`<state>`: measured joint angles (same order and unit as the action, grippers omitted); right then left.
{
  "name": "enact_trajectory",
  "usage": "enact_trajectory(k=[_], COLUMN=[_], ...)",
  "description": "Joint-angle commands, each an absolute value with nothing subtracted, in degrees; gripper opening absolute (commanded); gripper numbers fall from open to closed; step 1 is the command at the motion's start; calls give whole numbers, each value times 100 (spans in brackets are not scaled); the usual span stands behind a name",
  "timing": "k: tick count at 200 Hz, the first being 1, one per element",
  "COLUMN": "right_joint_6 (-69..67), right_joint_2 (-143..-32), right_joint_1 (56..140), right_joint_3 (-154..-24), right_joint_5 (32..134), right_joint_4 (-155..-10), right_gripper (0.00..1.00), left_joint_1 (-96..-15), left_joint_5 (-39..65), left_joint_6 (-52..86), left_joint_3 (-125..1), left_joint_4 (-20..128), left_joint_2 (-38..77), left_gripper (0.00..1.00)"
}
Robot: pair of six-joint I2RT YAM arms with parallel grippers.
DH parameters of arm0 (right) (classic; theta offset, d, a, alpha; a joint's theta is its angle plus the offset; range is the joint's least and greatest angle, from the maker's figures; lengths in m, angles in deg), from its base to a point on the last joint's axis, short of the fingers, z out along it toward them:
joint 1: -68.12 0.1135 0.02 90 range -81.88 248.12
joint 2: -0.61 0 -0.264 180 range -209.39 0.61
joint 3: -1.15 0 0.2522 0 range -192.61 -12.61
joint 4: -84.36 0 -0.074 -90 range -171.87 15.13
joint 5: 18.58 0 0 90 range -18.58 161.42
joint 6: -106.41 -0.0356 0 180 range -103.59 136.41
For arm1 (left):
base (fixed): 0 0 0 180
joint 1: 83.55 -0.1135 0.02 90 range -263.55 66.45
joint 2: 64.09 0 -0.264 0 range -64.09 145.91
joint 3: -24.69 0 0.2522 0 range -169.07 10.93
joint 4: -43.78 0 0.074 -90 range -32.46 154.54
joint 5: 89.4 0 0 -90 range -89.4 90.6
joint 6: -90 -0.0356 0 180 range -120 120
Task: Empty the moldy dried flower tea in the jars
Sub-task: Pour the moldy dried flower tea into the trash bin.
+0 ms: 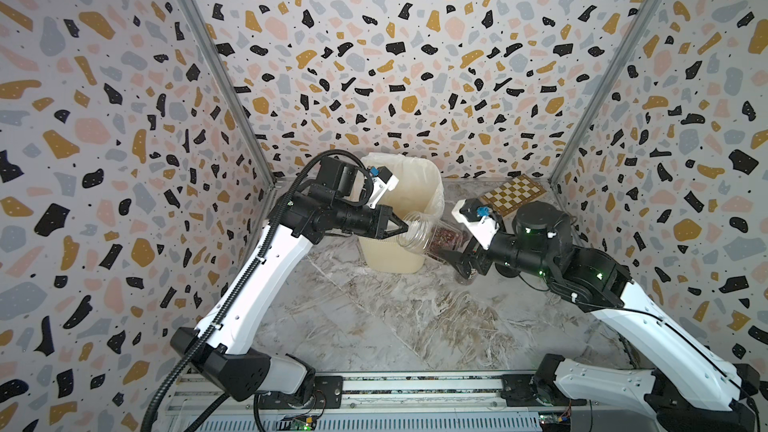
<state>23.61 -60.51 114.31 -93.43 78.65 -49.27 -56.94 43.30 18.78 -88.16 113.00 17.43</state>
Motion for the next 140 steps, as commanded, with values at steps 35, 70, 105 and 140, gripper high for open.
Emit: enact_trajectory(k=[35,70,105,140], right_joint_6=[1073,9,-1042,-2469], right_joint_2=[-6223,-6449,-6493,-6696], right_joint_1=[9857,9322,9098,8654], right_joint_3=[-10111,-10113,-9813,-9454], right_joint_5=[9534,9799,10013,10666], right_joint_4=[-4977,-5445,-6170,-6949], right_gripper=[100,100,100,99], left_joint_1=[-5843,-6007,-6233,-6265], left_joint_5=[4505,4019,3749,3588], left_joint_6=[2243,2653,2793,2677], left_joint_3=[-9845,-9826,-9827,-9865], left_joint_4=[10804,9801,8999,8532], left_joint_2=[2313,2489,2786,3032], left_gripper=[0,0,0,0])
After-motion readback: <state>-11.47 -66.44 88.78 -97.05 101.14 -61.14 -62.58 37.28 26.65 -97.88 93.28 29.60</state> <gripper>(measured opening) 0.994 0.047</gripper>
